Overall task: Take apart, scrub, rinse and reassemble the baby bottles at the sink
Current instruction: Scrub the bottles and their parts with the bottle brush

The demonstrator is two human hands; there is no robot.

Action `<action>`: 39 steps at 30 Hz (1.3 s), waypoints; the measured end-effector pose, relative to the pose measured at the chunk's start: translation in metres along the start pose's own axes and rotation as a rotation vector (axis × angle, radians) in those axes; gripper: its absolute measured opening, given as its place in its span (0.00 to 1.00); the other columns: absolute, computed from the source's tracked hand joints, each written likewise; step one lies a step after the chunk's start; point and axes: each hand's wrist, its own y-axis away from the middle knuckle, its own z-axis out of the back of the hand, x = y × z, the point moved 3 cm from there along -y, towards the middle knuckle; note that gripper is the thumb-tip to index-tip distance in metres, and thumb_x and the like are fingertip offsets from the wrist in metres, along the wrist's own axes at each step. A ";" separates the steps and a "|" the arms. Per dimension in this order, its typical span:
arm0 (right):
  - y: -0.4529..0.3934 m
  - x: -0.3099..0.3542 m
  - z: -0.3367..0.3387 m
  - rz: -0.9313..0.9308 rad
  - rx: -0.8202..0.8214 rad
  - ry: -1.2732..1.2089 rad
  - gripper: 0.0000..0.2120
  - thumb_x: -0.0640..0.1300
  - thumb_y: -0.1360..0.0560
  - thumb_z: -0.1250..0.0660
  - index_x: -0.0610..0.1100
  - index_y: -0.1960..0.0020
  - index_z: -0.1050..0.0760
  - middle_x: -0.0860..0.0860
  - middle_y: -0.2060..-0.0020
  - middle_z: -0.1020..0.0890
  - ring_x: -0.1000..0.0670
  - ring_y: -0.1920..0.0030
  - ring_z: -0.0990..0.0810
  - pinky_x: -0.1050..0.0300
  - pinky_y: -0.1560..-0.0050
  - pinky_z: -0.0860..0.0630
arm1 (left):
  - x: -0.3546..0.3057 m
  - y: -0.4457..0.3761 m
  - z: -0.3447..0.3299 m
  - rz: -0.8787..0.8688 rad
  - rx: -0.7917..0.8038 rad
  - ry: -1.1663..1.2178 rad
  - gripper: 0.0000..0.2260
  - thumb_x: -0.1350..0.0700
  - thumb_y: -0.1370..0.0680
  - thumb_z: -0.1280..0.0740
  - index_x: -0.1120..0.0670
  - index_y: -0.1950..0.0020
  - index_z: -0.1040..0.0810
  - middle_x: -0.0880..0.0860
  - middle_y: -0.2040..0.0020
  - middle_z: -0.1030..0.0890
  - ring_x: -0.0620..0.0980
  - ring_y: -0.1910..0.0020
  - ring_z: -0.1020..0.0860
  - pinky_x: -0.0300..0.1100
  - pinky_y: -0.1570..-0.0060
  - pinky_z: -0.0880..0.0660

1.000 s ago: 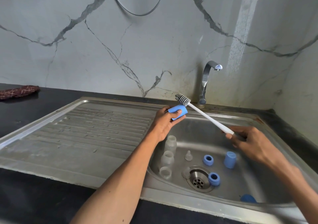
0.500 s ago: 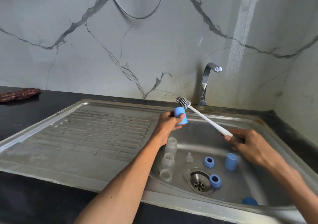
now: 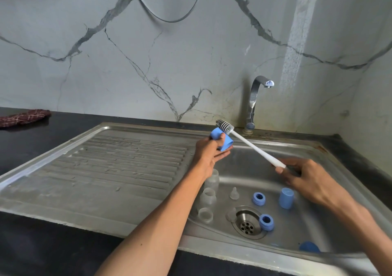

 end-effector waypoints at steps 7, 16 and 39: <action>0.002 0.002 0.000 0.009 0.051 0.063 0.16 0.50 0.22 0.31 0.54 0.35 0.21 0.55 0.63 0.19 0.53 0.65 0.21 0.61 0.65 0.27 | -0.006 -0.009 0.029 0.008 -0.234 0.119 0.14 0.52 0.29 0.21 0.59 0.52 0.19 0.55 0.56 0.18 0.50 0.57 0.19 0.43 0.58 0.19; 0.003 0.008 0.000 0.032 -0.004 -0.014 0.15 0.48 0.22 0.31 0.53 0.36 0.20 0.57 0.69 0.22 0.53 0.68 0.25 0.60 0.65 0.29 | 0.000 0.000 0.000 0.024 -0.101 0.034 0.07 0.56 0.28 0.23 0.56 0.57 0.19 0.52 0.60 0.17 0.48 0.60 0.19 0.42 0.55 0.19; 0.002 0.004 0.002 0.050 0.055 -0.088 0.07 0.51 0.21 0.33 0.59 0.45 0.19 0.52 0.72 0.21 0.51 0.70 0.23 0.66 0.70 0.31 | -0.021 -0.012 0.013 0.062 0.069 0.470 0.05 0.66 0.18 0.40 0.61 0.49 0.25 0.60 0.48 0.23 0.58 0.50 0.23 0.45 0.61 0.18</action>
